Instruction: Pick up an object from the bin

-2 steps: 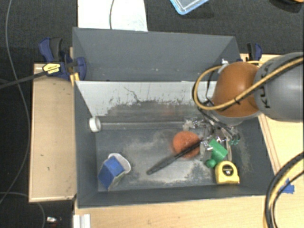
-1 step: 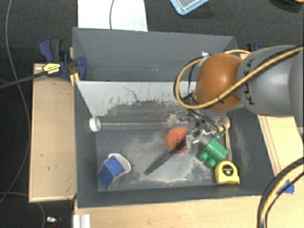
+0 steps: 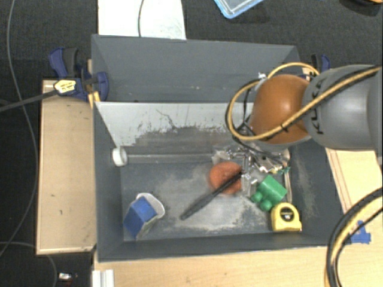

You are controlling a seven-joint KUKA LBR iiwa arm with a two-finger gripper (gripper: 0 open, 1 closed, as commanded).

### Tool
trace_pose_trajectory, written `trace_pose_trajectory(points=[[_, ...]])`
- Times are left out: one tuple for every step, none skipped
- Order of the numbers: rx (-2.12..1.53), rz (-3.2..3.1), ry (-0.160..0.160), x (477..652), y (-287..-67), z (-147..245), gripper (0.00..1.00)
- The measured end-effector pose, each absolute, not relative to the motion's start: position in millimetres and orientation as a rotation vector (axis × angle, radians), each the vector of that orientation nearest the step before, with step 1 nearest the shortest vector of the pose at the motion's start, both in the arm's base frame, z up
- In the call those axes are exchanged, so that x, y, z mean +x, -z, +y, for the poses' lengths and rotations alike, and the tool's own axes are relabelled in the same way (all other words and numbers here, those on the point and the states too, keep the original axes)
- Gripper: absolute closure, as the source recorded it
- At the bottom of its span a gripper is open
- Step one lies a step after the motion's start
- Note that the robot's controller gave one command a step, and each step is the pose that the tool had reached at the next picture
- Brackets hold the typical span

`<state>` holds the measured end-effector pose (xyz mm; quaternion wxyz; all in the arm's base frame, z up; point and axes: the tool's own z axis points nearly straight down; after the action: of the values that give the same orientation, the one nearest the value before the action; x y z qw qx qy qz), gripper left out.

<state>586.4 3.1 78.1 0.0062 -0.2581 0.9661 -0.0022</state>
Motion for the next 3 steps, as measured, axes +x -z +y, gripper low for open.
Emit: trace_pose_trajectory(points=[[-0.694, 3.044, -0.001, 591.7, -71.1, 55.5, 1.00], [-0.694, 3.044, -0.001, 591.7, -71.1, 55.4, 1.00], [-0.695, 3.045, -0.001, 590.9, -92.8, 55.3, 1.00]])
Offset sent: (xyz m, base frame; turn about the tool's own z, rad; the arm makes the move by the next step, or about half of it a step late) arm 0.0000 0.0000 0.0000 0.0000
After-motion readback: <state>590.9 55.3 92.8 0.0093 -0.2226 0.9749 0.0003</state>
